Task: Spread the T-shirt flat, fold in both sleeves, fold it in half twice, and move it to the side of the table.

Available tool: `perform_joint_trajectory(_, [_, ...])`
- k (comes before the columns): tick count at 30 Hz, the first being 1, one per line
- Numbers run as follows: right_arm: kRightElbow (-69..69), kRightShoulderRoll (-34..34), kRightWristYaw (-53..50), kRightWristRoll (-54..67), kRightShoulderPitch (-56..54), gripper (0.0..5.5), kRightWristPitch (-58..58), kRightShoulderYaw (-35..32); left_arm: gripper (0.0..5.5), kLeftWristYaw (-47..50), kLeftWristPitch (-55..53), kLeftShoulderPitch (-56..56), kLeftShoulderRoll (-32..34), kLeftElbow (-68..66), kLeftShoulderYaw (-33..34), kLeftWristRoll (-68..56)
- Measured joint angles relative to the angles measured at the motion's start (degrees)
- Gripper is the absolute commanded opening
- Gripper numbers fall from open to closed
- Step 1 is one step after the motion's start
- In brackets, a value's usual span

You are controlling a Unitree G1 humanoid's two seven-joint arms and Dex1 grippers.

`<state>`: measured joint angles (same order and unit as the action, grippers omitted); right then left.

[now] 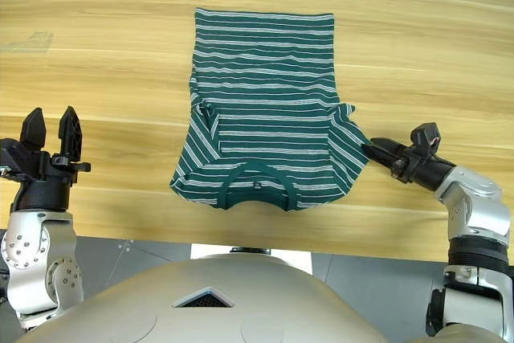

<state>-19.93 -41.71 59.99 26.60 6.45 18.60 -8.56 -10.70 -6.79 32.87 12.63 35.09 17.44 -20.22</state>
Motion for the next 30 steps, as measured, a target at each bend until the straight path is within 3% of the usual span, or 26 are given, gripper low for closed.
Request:
perform_joint_trajectory(5, [0.0, 0.0, 0.3, -0.8, 0.1, 0.03, -0.3, 0.2, 2.54, 0.0, 0.0, -0.5, 0.0, -0.2, 0.0, 0.0])
perform_joint_trajectory(16, [-0.1, 0.0, 1.4, -0.7, -0.7, 0.03, 0.0, -0.6, 2.54, 0.0, -0.1, -2.1, 0.0, -1.3, -0.8, 0.4])
perform_joint_trajectory(25, [13.4, 1.3, 10.4, 15.1, 3.4, 0.03, 9.9, -7.2, 2.54, -1.1, 0.0, -2.3, 0.0, -2.3, -1.8, 1.5])
perform_joint_trajectory(30, [17.1, 1.9, 9.8, 16.1, 5.1, 0.03, 11.6, -7.8, 2.54, -1.1, 0.0, -2.2, -0.1, -2.3, -2.4, 2.1])
